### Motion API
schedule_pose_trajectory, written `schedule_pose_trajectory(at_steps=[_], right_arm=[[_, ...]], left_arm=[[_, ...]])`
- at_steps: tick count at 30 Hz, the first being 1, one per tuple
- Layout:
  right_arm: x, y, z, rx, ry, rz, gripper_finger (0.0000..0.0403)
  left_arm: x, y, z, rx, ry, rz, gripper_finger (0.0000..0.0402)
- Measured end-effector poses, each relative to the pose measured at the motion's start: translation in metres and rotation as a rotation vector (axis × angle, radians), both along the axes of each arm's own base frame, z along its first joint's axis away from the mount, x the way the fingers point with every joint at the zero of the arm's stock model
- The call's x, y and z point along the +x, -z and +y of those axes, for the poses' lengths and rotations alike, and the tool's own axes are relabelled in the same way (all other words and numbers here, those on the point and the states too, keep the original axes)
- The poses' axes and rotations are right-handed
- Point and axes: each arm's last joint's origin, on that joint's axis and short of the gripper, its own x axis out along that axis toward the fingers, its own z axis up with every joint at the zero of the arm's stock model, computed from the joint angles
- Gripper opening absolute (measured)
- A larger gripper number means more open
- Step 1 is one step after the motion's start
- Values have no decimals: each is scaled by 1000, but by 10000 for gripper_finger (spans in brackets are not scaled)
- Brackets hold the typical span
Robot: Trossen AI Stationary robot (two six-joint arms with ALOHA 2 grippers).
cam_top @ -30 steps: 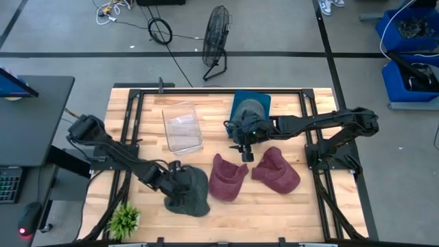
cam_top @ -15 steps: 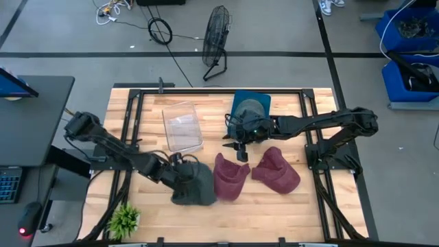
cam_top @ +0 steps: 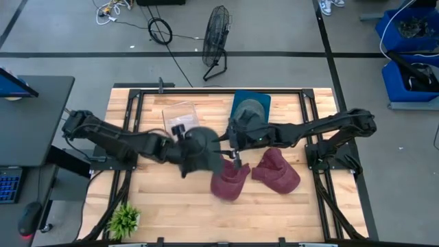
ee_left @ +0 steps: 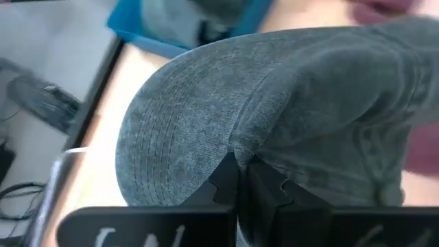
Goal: Pick & Place hat
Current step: Put the gray cap into the blue bin
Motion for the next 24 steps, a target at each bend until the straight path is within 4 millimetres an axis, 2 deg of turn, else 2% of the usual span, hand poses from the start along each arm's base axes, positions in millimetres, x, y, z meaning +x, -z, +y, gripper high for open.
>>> schedule_pose_trajectory(at_steps=[4,8,16,20,24], right_arm=[[11,19,-4,-90,94,48,204],[19,36,-15,-198,208,97,214],[21,40,-33,-181,257,117,205],[21,40,-36,-199,265,125,174],[20,42,-37,-203,272,143,105]], left_arm=[[14,-2,17,51,6,-40,13],[23,-6,23,89,61,-73,10],[26,-8,26,127,113,-70,13],[26,-7,26,129,120,-59,14],[25,-6,27,125,126,-42,31]])
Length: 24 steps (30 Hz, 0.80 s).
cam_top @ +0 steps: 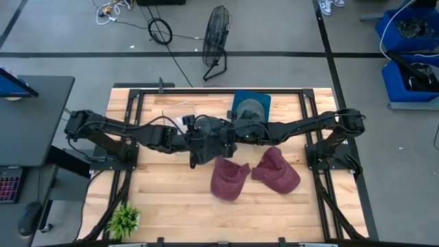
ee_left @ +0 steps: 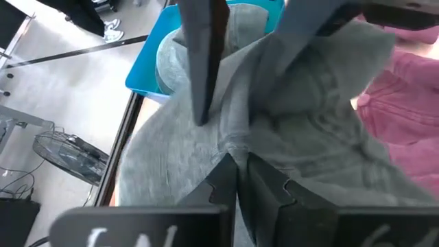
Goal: Pick & Place hat
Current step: Put the gray cap into the blue bin
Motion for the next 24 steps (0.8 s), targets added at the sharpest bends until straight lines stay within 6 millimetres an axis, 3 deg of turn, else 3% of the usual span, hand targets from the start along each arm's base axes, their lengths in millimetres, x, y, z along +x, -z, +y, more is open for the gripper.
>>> schedule_pose_trajectory(at_steps=[5,7,12,19,24], right_arm=[[-2,5,-1,17,20,38,14],[-2,5,0,31,47,35,17],[-10,2,1,-27,306,28,23],[-44,-28,-11,-245,799,-10,13],[-65,-18,-24,-110,908,35,12]], left_arm=[[0,0,5,0,-16,7,65],[0,0,8,2,-27,13,82],[-3,2,16,-14,-88,28,126],[-6,4,18,-2,-123,50,149],[-6,4,18,-14,-140,42,142]])
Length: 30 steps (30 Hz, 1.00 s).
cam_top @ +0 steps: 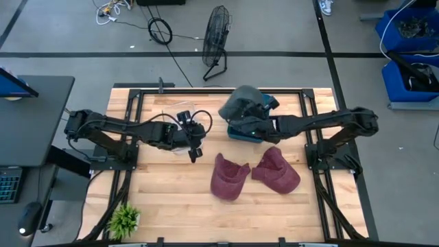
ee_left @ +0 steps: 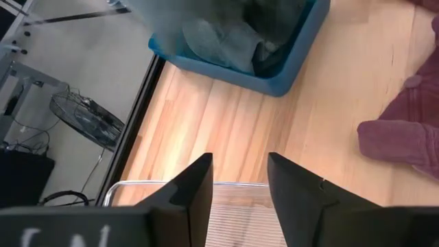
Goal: Pick & Place hat
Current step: Put the gray cap into the blue bin
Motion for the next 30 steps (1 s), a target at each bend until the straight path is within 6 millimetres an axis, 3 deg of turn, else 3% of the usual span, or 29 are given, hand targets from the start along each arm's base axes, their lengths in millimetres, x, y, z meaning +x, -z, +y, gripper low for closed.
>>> schedule_pose_trajectory(at_steps=[3,11,18,25,30], right_arm=[[-6,19,-11,134,21,71,9],[-24,59,-34,242,95,216,9],[-31,85,-40,210,12,285,10],[-23,88,-41,132,-156,330,10],[-21,89,-47,224,-208,249,11]], left_arm=[[0,0,0,-1,-1,0,139],[0,0,0,-6,-9,0,138],[0,0,0,-18,-21,-17,138],[1,-1,0,-21,-23,-29,138],[1,-1,0,-21,-24,-30,138]])
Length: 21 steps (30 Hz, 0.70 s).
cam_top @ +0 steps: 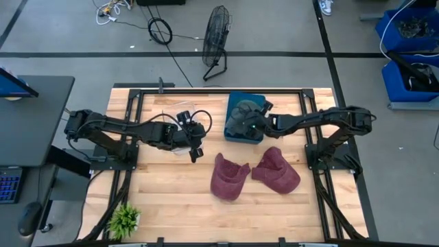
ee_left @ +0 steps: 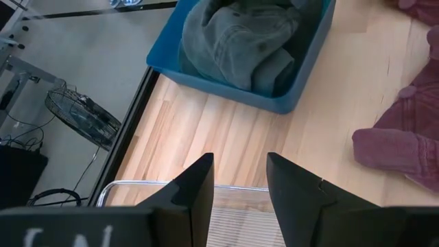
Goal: Pick & Place hat
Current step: Put the gray cap into the blue bin
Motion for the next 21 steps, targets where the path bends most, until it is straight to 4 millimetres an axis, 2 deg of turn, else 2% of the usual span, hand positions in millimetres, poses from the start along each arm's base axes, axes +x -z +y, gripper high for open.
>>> schedule_pose_trajectory(at_steps=[4,11,16,21], right_arm=[[-2,1,-5,66,8,-28,30],[-2,-3,-8,44,-21,39,110],[5,-39,-6,60,-30,89,156],[14,-79,-1,67,-50,113,177]], left_arm=[[0,0,0,0,0,0,138],[0,0,0,0,0,0,138],[0,0,0,0,0,1,138],[0,0,0,0,0,1,138]])
